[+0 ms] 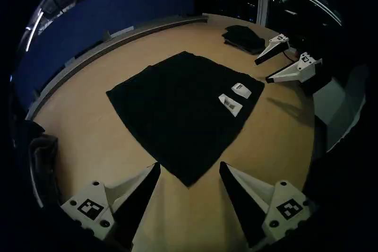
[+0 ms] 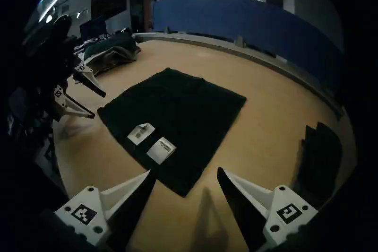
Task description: Fold towel
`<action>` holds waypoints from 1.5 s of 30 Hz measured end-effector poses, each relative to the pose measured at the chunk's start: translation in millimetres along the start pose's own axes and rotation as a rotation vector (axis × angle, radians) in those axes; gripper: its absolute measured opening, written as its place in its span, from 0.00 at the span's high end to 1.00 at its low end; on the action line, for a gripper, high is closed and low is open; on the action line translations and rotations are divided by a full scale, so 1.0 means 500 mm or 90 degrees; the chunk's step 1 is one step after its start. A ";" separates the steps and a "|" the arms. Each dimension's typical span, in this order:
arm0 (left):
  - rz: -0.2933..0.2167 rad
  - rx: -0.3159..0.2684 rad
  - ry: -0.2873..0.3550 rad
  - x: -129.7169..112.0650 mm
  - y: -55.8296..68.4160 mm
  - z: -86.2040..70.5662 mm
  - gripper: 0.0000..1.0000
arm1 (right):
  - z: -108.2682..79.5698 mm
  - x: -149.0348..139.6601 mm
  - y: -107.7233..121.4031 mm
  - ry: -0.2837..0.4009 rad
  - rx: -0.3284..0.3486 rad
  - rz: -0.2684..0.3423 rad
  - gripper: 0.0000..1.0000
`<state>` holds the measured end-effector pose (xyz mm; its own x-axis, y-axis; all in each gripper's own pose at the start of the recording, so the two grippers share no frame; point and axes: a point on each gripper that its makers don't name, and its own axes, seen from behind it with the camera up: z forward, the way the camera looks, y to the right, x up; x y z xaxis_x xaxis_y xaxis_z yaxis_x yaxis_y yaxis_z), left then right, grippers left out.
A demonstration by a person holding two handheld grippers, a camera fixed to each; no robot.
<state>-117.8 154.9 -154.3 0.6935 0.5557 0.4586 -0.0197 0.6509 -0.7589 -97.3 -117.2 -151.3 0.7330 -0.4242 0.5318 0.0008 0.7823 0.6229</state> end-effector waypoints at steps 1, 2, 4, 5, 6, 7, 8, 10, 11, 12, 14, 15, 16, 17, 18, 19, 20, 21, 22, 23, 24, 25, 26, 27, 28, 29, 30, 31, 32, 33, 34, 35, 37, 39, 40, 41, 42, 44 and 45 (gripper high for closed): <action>-0.001 0.001 0.000 -0.001 0.000 0.001 0.07 | 0.001 -0.004 0.000 -0.002 0.001 0.000 0.03; -0.003 0.002 -0.001 -0.002 0.000 0.002 0.07 | 0.002 -0.008 0.000 -0.005 0.001 -0.001 0.05; -0.007 0.003 -0.002 -0.003 -0.001 0.003 0.07 | 0.005 -0.014 -0.001 -0.009 0.003 -0.001 0.08; -0.009 0.004 -0.002 -0.003 -0.002 0.003 0.07 | 0.006 -0.018 -0.002 -0.012 0.004 0.000 0.09; -0.011 0.004 -0.002 -0.004 -0.002 0.003 0.07 | 0.007 -0.021 -0.003 -0.014 0.005 0.000 0.12; -0.012 0.004 -0.003 -0.005 -0.002 0.003 0.07 | 0.008 -0.023 -0.004 -0.016 0.005 0.000 0.14; -0.014 0.004 -0.004 -0.006 -0.002 0.004 0.07 | 0.009 -0.025 -0.004 -0.018 0.005 -0.001 0.16; -0.014 0.003 -0.006 -0.008 -0.001 0.004 0.07 | 0.011 -0.030 -0.005 -0.022 0.005 -0.002 0.16; -0.014 0.003 -0.008 -0.009 0.000 0.005 0.07 | 0.012 -0.033 -0.005 -0.025 0.006 -0.003 0.17; -0.013 0.002 -0.010 -0.010 0.000 0.005 0.08 | 0.013 -0.035 -0.006 -0.027 0.006 -0.004 0.20; -0.013 0.002 -0.013 -0.012 0.001 0.006 0.10 | 0.015 -0.037 -0.006 -0.028 0.003 -0.006 0.24; -0.013 0.002 -0.014 -0.013 0.001 0.006 0.11 | 0.016 -0.038 -0.006 -0.029 0.002 -0.007 0.24; -0.013 0.001 -0.016 -0.014 0.001 0.006 0.14 | 0.016 -0.040 -0.006 -0.031 0.003 -0.006 0.24; -0.014 0.001 -0.017 -0.016 0.002 0.007 0.16 | 0.017 -0.042 -0.007 -0.033 0.004 -0.006 0.24; -0.014 0.001 -0.019 -0.017 0.002 0.007 0.18 | 0.017 -0.044 -0.007 -0.036 0.004 -0.006 0.24; -0.013 0.002 -0.021 -0.019 0.002 0.008 0.19 | 0.017 -0.048 -0.009 -0.039 0.006 -0.005 0.25; -0.012 0.003 -0.023 -0.021 0.001 0.009 0.22 | 0.018 -0.052 -0.010 -0.043 0.008 -0.004 0.28; -0.011 0.004 -0.024 -0.022 0.001 0.010 0.24 | 0.018 -0.056 -0.012 -0.046 0.010 -0.003 0.31; -0.010 0.007 -0.026 -0.024 -0.001 0.011 0.26 | 0.019 -0.058 -0.013 -0.048 0.012 -0.003 0.35; -0.009 0.010 -0.028 -0.026 -0.003 0.012 0.28 | 0.019 -0.061 -0.014 -0.050 0.013 -0.002 0.38; -0.008 0.013 -0.030 -0.027 -0.005 0.013 0.30 | 0.020 -0.063 -0.015 -0.052 0.014 -0.001 0.39; -0.007 0.014 -0.033 -0.029 -0.007 0.013 0.32 | 0.020 -0.063 -0.016 -0.052 0.014 0.000 0.39; -0.006 0.016 -0.037 -0.032 -0.008 0.012 0.34 | 0.021 -0.064 -0.017 -0.053 0.014 0.001 0.39; -0.006 0.017 -0.040 -0.033 -0.009 0.012 0.36 | 0.021 -0.065 -0.017 -0.053 0.014 0.002 0.40; -0.006 0.015 -0.042 -0.035 -0.008 0.013 0.38 | 0.021 -0.066 -0.018 -0.055 0.013 0.003 0.40; -0.006 0.013 -0.044 -0.036 -0.007 0.013 0.40 | 0.022 -0.068 -0.018 -0.056 0.013 0.003 0.40; -0.006 0.011 -0.045 -0.038 -0.006 0.014 0.41 | 0.022 -0.069 -0.018 -0.058 0.012 0.003 0.40; -0.007 0.012 -0.046 -0.038 -0.006 0.013 0.42 | 0.022 -0.069 -0.018 -0.058 0.012 0.002 0.42; -0.008 0.013 -0.047 -0.038 -0.007 0.013 0.43 | 0.023 -0.070 -0.017 -0.058 0.011 0.002 0.49; -0.010 0.014 -0.048 -0.038 -0.007 0.013 0.44 | 0.023 -0.070 -0.017 -0.058 0.010 0.001 0.53; -0.011 0.012 -0.048 -0.039 -0.006 0.012 0.45 | 0.023 -0.070 -0.016 -0.058 0.010 0.002 0.56; -0.012 0.010 -0.049 -0.039 -0.005 0.012 0.46 | 0.023 -0.070 -0.016 -0.058 0.009 0.003 0.58; -0.013 0.008 -0.050 -0.039 -0.003 0.013 0.48 | 0.023 -0.070 -0.015 -0.058 0.009 0.004 0.58; -0.013 0.007 -0.051 -0.039 -0.001 0.014 0.49 | 0.024 -0.070 -0.015 -0.059 0.009 0.006 0.59; -0.013 0.006 -0.051 -0.039 0.000 0.014 0.53 | 0.024 -0.070 -0.014 -0.059 0.009 0.006 0.61; -0.012 0.006 -0.051 -0.039 0.001 0.014 0.57 | 0.025 -0.070 -0.014 -0.059 0.008 0.006 0.62; -0.011 0.006 -0.052 -0.039 0.002 0.014 0.61 | 0.025 -0.071 -0.013 -0.059 0.007 0.006 0.63; -0.010 0.008 -0.052 -0.038 0.002 0.014 0.70 | 0.026 -0.070 -0.013 -0.060 0.006 0.008 0.64; -0.010 0.009 -0.052 -0.038 0.002 0.014 0.74 | 0.026 -0.070 -0.014 -0.060 0.006 0.009 0.65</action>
<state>-136.0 148.7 -160.4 0.6327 0.5850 0.5074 -0.0196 0.6671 -0.7447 -132.1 -113.5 -166.8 0.6660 -0.4545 0.5914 -0.0160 0.7840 0.6205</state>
